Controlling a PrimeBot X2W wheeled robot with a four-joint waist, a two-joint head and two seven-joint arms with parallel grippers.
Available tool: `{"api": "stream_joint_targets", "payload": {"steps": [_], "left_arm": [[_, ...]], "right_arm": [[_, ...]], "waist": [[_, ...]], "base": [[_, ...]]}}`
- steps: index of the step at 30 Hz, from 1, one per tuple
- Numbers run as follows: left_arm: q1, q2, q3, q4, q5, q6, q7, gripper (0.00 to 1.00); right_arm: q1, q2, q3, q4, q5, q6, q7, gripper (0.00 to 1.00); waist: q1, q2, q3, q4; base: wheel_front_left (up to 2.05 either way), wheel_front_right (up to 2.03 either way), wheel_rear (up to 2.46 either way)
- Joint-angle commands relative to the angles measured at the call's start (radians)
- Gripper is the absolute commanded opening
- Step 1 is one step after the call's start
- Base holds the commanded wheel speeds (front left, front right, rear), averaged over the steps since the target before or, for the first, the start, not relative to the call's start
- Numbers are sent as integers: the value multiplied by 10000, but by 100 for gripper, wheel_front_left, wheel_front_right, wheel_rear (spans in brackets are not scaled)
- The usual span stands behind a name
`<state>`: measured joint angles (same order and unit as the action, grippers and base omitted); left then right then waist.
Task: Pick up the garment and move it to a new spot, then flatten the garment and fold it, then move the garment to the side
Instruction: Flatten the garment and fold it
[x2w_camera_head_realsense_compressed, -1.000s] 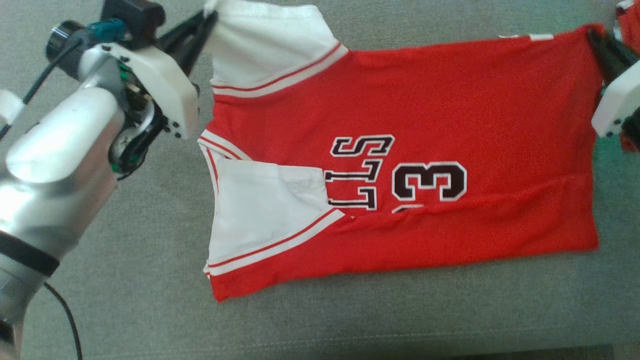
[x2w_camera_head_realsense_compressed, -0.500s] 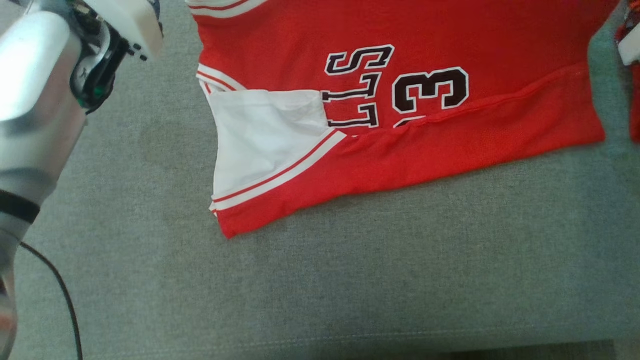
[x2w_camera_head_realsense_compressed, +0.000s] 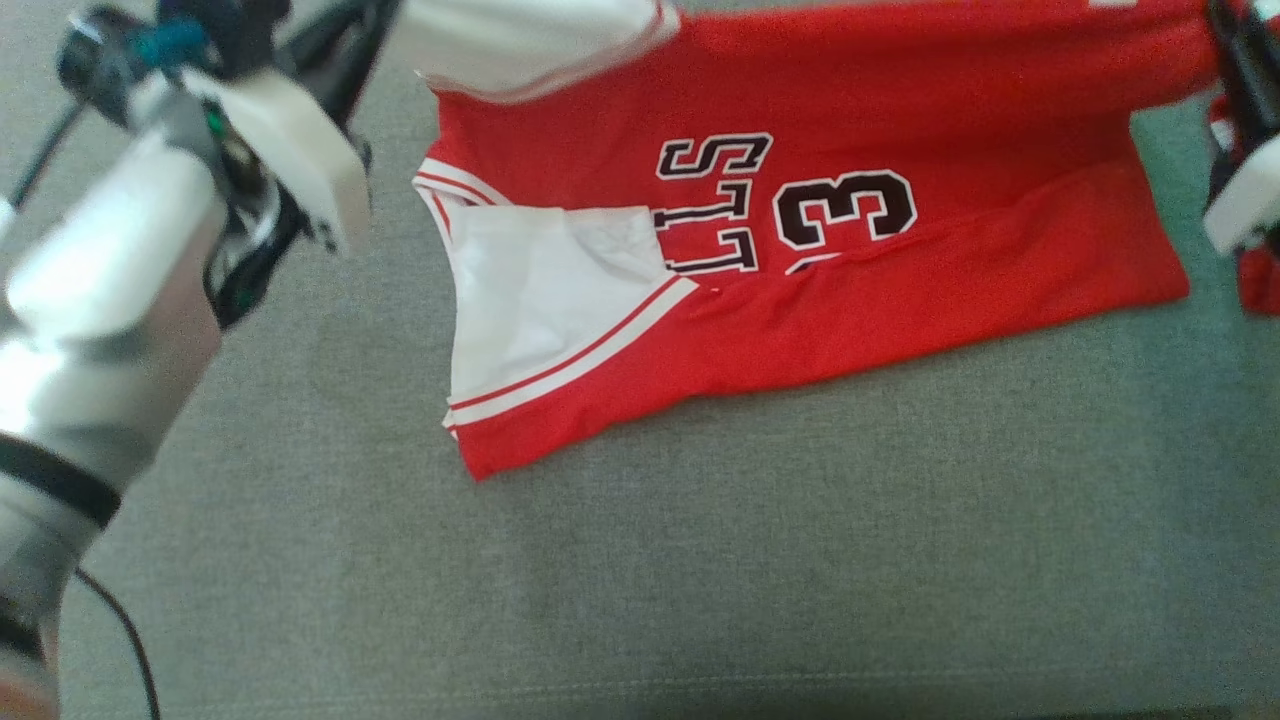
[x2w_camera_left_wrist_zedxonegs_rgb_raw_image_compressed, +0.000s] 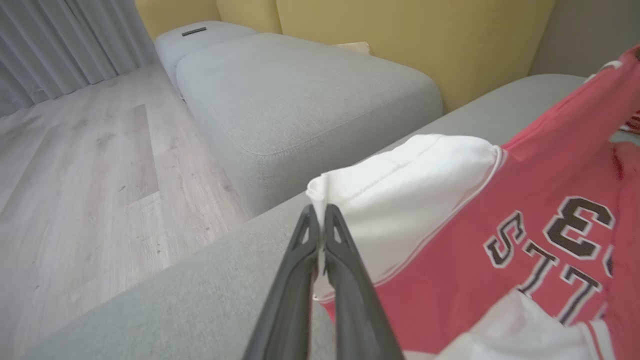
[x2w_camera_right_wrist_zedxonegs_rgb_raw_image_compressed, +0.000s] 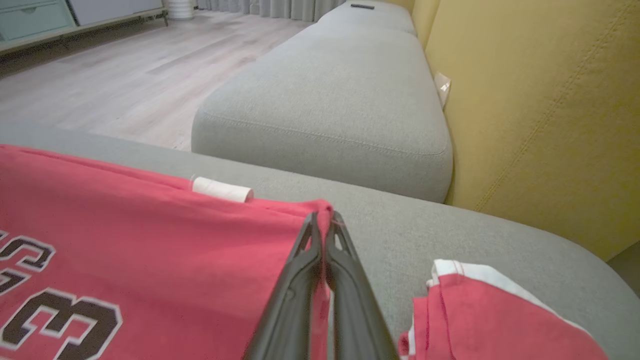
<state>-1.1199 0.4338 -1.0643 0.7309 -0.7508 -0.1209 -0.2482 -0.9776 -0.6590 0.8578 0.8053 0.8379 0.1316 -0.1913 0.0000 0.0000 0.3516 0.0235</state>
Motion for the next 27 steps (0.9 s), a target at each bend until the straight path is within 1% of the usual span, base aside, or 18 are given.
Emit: {"api": "stream_joint_targets", "payload": {"steps": [1, 5, 10, 14, 17, 27], "left_arm": [[-207, 554, 261, -330, -19, -9, -40, 0], [522, 873, -109, -1293, -389, -62, 381, 0], [1291, 1606, -829, -2959, -847, -90, 1281, 0], [1788, 2085, -1092, -4075, -1360, -94, 1700, 0], [2052, 2351, -1402, -4573, -1341, -95, 2060, 0], [2379, 2693, -1653, -5486, -1855, -96, 2808, 0]], "right_arm": [[258, -461, 186, -313, 149, -9, 56, 0], [667, -1146, 980, -706, 275, -9, 293, 0], [989, -2059, 1847, -1119, 439, -9, 642, 0], [1229, -2543, 2539, -1467, 666, -9, 1172, 0], [1257, -2813, 3047, -1737, 782, -9, 1594, 0], [1060, -3262, 3898, -2079, 786, -9, 2472, 0]], "waist": [[0, 0, -179, 73], [0, 0, -428, 212], [0, 0, -606, 400], [0, 0, -691, 482], [0, 0, -707, 490], [0, 0, -752, 470]], "base": [[0, 0, 0], [0, 0, 0], [0, 0, 0], [0, 0, 0], [0, 0, 0], [0, 0, 0]]}}
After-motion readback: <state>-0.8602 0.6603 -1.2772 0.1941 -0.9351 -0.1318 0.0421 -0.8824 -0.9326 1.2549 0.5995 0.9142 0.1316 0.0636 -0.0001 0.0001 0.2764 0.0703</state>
